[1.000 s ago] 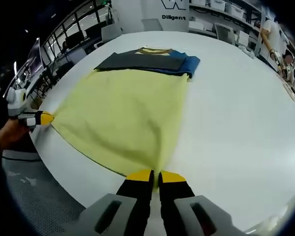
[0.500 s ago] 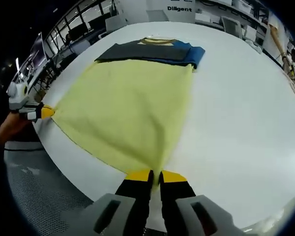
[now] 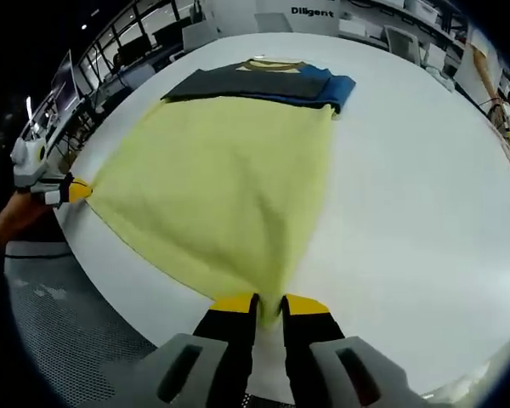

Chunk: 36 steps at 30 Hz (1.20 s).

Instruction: Fold the garment on the visible template until the final outline fits inside the template.

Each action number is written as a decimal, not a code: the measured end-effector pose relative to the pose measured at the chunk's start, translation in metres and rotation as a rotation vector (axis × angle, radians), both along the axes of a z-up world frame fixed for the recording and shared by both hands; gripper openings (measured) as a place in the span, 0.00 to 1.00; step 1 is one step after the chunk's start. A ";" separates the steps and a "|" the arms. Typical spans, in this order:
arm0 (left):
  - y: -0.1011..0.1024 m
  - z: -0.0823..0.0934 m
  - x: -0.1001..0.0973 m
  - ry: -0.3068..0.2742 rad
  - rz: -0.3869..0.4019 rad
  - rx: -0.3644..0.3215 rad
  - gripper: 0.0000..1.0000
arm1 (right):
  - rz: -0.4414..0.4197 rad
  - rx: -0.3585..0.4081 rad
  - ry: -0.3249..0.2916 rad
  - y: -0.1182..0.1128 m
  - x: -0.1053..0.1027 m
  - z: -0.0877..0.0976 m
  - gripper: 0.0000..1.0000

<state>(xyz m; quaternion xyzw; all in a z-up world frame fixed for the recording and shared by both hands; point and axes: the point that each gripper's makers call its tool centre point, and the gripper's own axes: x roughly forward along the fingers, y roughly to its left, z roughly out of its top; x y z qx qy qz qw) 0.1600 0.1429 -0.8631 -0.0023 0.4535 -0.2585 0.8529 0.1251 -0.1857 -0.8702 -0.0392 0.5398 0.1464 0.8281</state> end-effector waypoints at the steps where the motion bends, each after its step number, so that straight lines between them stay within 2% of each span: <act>1: 0.000 0.000 0.000 0.000 -0.002 0.001 0.00 | -0.002 0.017 0.011 0.003 -0.002 -0.001 0.00; 12: 0.000 0.000 -0.005 0.013 -0.027 0.023 0.00 | -0.011 0.022 0.009 0.003 -0.004 0.004 0.00; 17: 0.002 0.010 -0.005 -0.004 0.000 -0.011 0.00 | -0.027 0.040 -0.016 0.004 -0.001 0.017 0.00; 21: 0.002 0.017 -0.006 -0.010 0.007 -0.023 0.00 | -0.022 0.041 -0.020 0.004 -0.004 0.020 0.00; 28: 0.001 0.016 -0.021 0.019 -0.043 0.014 0.00 | 0.003 0.040 0.022 0.005 -0.013 0.019 0.00; 32: 0.002 0.027 -0.020 -0.005 -0.020 -0.019 0.00 | 0.000 0.051 0.017 0.006 -0.013 0.025 0.00; 33: 0.000 0.034 -0.016 -0.021 0.003 -0.054 0.00 | -0.007 0.055 0.006 0.005 -0.011 0.030 0.00; 36: 0.000 0.048 -0.010 -0.043 0.032 -0.092 0.00 | -0.026 0.078 -0.030 0.003 -0.003 0.046 0.00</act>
